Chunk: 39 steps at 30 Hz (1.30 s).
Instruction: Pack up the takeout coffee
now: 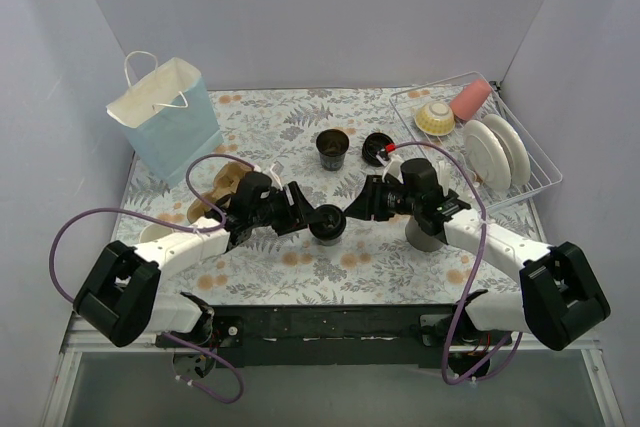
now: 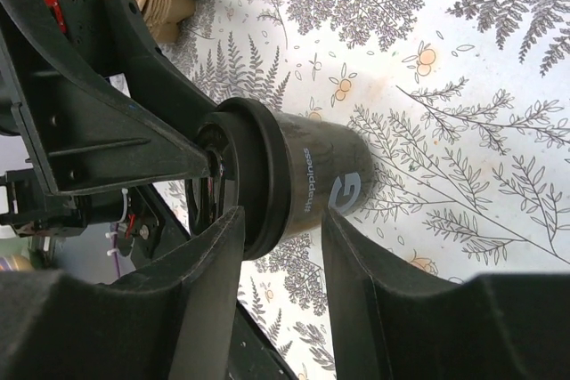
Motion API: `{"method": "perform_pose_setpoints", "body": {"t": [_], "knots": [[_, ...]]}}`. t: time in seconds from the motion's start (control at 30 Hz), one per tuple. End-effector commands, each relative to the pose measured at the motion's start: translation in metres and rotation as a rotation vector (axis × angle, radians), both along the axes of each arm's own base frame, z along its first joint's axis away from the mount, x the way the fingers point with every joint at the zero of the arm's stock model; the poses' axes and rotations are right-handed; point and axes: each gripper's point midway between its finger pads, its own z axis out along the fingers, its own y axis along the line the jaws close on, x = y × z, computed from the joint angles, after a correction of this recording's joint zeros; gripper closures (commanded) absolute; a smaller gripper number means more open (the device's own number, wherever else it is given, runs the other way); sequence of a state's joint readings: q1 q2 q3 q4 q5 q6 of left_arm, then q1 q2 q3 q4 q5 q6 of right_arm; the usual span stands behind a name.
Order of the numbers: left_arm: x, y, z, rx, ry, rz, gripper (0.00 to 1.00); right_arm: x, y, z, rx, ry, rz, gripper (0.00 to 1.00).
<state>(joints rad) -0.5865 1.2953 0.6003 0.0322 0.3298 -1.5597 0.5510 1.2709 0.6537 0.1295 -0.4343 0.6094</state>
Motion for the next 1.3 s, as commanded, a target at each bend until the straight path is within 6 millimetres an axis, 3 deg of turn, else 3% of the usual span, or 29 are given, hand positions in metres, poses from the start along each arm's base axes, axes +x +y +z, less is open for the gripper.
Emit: {"method": "perform_pose_setpoints", "body": {"t": [0.0, 0.6, 0.97, 1.27], "knots": [[-0.001, -0.004, 0.000, 0.031, -0.007, -0.037, 0.39, -0.001, -0.004, 0.002, -0.009, -0.027, -0.015, 0.52], [0.007, -0.020, 0.029, -0.024, -0.126, -0.127, 0.29, -0.002, -0.005, 0.003, -0.013, -0.041, -0.007, 0.53], [0.015, -0.023, 0.009, 0.010, -0.098, -0.127, 0.33, -0.003, -0.007, 0.000, -0.020, -0.044, -0.011, 0.54], [0.008, -0.009, -0.016, 0.061, -0.050, -0.074, 0.40, -0.003, -0.004, 0.000, 0.006, -0.054, 0.000, 0.54]]}}
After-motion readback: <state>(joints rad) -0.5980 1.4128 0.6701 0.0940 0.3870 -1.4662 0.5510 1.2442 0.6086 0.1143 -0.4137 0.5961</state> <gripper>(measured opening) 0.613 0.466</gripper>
